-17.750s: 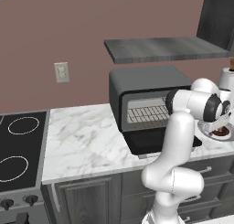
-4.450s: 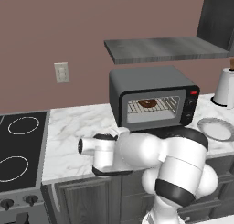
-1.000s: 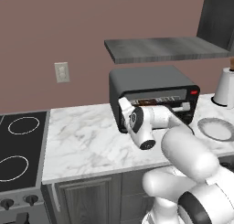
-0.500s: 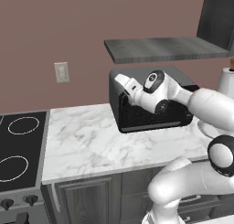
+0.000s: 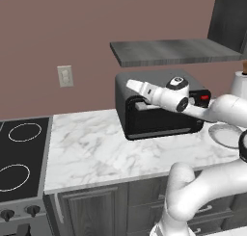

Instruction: Pick up the bagel from the plate, place it on the toaster oven rack, close the door, and set the timer.

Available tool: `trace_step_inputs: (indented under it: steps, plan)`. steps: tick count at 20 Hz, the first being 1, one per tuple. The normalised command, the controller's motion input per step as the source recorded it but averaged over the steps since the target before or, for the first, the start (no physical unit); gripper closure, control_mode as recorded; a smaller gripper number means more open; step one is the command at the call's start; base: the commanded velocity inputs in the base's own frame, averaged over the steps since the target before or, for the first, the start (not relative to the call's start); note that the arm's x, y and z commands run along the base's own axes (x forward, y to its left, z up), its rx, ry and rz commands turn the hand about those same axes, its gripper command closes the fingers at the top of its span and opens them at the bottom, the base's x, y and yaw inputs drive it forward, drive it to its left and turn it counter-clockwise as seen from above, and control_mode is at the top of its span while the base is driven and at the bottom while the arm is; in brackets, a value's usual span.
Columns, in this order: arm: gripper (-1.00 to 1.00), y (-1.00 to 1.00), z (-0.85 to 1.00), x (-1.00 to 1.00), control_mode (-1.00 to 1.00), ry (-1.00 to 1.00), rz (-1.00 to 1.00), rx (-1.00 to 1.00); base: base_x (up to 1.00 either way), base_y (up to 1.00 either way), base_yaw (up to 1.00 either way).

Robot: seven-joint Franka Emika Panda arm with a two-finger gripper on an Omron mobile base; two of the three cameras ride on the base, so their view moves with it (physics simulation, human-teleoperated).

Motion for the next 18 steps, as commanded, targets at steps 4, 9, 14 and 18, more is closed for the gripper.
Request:
trace_step_inputs:
  steps: [4, 9, 14, 18]
  plan:
    - [-1.00, 0.04, 1.00, -0.92, -1.00, -0.17, 0.00, -0.22, 0.00, 0.00, 0.00]
    - [-1.00, 0.16, 1.00, -0.78, -1.00, -0.20, 0.00, -0.26, 0.00, 0.00, 0.00]
    - [-1.00, 0.11, 1.00, -0.73, -1.00, -0.25, 0.00, -0.36, 0.00, 0.00, 0.00]
    - [-1.00, 0.00, 0.77, -0.74, -1.00, -0.13, -0.08, -0.42, 0.00, 0.00, 0.00]
